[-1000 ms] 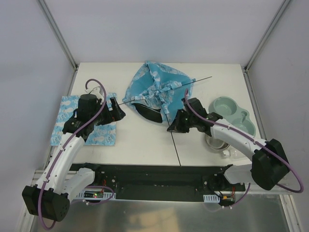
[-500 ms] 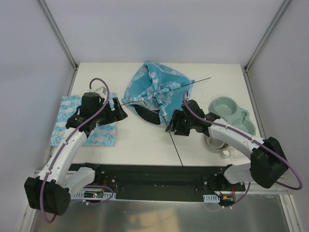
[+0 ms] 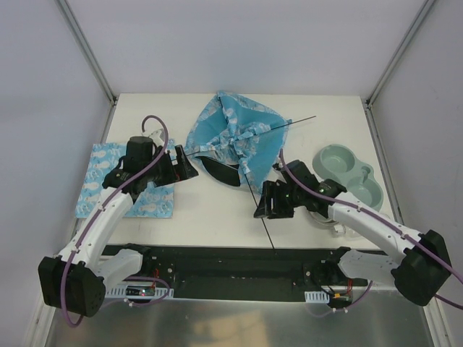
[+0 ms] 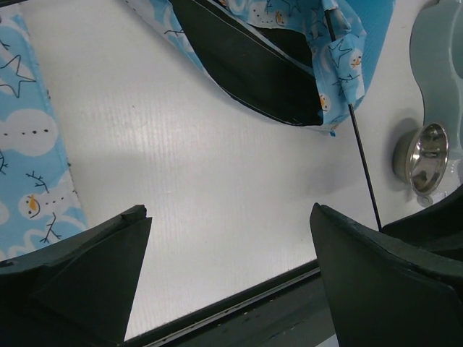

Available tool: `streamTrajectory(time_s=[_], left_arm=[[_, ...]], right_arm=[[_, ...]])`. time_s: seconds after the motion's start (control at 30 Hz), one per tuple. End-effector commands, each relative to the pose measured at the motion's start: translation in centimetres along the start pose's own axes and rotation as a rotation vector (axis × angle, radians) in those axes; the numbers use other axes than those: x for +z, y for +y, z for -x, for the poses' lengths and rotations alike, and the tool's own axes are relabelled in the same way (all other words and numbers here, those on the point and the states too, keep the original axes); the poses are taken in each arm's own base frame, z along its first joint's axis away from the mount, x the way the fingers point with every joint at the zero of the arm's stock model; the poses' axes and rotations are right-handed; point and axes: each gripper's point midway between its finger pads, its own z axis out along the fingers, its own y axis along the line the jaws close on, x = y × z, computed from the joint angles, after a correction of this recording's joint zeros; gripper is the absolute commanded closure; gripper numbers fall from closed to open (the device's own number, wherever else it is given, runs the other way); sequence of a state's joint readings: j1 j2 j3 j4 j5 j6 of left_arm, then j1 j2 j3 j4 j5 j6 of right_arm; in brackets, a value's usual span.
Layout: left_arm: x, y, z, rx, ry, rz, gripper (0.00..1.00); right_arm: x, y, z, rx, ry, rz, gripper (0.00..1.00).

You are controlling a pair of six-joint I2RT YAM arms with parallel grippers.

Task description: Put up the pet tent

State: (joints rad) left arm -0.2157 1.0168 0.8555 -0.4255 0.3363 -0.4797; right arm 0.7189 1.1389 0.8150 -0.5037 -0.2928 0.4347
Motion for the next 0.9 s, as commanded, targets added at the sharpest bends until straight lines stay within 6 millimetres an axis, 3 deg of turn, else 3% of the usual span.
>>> streamTrajectory(time_s=[0.0,0.1,0.17,0.37,0.53,0.77,0.87], left_arm=[[0.6,-2.0,0.3,-0.007,-0.004,-0.089,0.04],[1.1,-2.3,-0.1,-0.013,0.01,-0.099,0.04],[1.3,-2.4,-0.2,-0.017,0.016,-0.1,0.04],[1.6,-2.2,-0.8,-0.02,0.027,-0.095,0.05],[1.1,-2.3,-0.6,-0.002,0.005,-0.1,0.05],[0.3,-2.7,-0.4,0.019,-0.023,-0.117,0.05],[0.1,-2.7,-0.3,0.024,-0.036,-0.117,0.05]], right_arm=[[0.2,-0.1,-2.4,-0.056,0.079,0.01,0.39],[1.1,-0.5,-2.8,-0.066,0.09,-0.01,0.43],[1.7,-0.6,-3.2,-0.069,0.101,-0.021,0.51],[2.0,0.2,-2.2,-0.059,0.061,-0.018,1.0],[0.8,3.0,0.2,-0.046,-0.031,0.056,1.0],[-2.8,8.7,4.0,-0.067,-0.185,0.238,1.0],[-3.7,10.0,5.2,-0.068,-0.237,0.279,1.0]])
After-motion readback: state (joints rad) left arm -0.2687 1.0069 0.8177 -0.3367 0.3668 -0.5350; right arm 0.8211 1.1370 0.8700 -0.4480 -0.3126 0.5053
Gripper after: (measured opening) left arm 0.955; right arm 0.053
